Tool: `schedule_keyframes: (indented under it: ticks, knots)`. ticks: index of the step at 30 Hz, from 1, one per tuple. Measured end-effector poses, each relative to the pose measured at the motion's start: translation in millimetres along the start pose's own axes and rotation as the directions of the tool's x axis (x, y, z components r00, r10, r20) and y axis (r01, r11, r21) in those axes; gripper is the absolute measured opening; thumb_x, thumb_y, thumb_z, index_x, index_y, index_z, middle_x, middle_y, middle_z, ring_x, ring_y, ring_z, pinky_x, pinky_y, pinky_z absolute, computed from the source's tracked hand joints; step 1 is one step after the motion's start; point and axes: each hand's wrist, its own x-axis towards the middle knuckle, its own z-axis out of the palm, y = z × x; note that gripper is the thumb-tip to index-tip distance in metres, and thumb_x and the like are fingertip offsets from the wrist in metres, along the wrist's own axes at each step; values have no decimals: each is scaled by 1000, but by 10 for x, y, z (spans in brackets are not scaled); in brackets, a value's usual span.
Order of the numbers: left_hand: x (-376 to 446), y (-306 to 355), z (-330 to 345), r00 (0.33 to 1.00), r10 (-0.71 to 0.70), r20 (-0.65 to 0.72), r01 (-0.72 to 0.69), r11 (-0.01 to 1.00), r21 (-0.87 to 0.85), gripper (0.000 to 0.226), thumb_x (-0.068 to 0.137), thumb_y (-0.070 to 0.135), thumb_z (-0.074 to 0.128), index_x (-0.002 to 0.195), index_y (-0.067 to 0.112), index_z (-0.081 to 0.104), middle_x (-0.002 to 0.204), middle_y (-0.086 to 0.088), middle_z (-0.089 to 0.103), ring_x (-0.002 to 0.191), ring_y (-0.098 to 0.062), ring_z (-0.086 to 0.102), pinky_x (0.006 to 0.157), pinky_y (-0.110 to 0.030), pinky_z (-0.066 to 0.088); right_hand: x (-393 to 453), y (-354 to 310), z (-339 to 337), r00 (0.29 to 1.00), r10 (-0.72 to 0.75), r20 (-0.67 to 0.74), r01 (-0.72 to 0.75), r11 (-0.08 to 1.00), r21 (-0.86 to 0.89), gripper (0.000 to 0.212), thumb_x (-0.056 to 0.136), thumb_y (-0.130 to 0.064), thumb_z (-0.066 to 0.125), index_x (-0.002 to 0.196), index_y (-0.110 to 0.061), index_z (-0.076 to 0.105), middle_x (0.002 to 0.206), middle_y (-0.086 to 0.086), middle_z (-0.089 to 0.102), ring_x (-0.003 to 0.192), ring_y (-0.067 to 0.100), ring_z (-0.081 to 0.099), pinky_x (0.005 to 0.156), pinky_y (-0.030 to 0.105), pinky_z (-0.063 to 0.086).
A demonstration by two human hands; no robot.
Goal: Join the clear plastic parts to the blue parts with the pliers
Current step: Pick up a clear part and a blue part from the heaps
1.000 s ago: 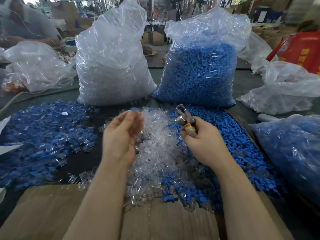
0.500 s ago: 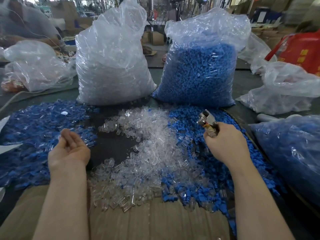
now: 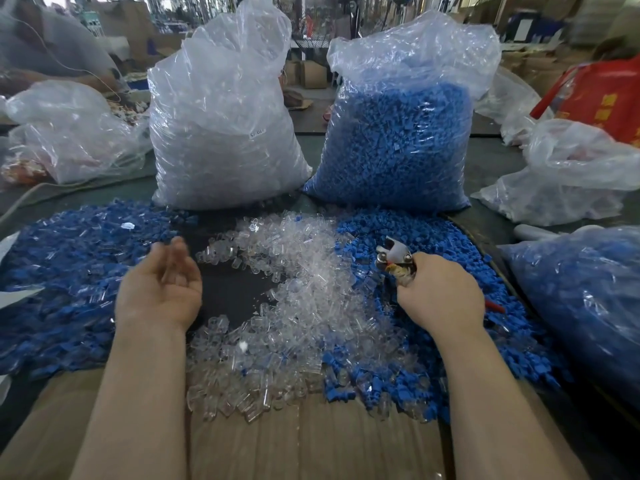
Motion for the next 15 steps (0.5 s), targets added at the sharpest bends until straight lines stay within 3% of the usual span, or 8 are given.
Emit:
schedule_keyframes:
  ticks: [2,3,5,7,11,13,15]
  knots:
    - [-60,-54,58,992,12,124,-61,913,403,5,94,17,63,97,16,67,78,6,73,60,-1,66,57,-16,52,-4,-10,23,999,-40,9,40,999,-11,23,88,-29,58,71,-22,43,69,-3,47,61,22,48,50,29,29]
    - [-90,-93,84,984,37,173,-136,782,608,6,92,15,65,94,19,69,77,7,74,62,-2,65,60,-18,51,-6,-14,29,999,-50,19,51,999,-14,21,87,-29,58,73,-22,44,70,-4,46,64,24,49,51,30,31]
    - [-131,-175,112,945,48,324,-310,454,836,15,87,11,70,91,25,73,81,10,75,72,-5,65,68,-22,48,-9,-20,32,998,-58,27,58,998,-14,18,85,-29,60,75,-22,47,70,-5,44,66,25,50,53,31,33]
    - [-166,-262,104,904,-24,427,-422,112,900,21,86,10,72,89,31,74,82,17,73,81,-1,64,71,-21,45,-14,-24,41,997,-72,28,72,997,0,16,84,-28,61,76,-21,48,70,-4,45,66,25,50,54,31,34]
    - [-147,-453,83,888,-144,438,-461,-296,837,24,91,14,66,110,27,73,105,10,71,90,-7,64,80,-24,46,-8,-26,70,995,-74,62,73,997,20,14,86,-28,60,80,-20,50,71,-4,46,66,25,48,56,32,35]
    - [-143,-513,78,881,-149,450,-470,-391,791,28,93,15,63,118,23,71,110,4,72,90,-10,63,80,-24,46,-1,-27,84,995,-71,67,70,997,26,13,86,-29,60,81,-20,52,70,-5,46,66,24,48,57,32,35]
    - [-145,-535,74,872,-139,469,-481,-416,772,27,92,16,64,117,22,72,106,3,72,87,-11,63,78,-24,47,5,-31,97,995,-74,61,73,997,20,12,86,-29,60,82,-20,53,70,-5,46,65,24,47,57,32,34]
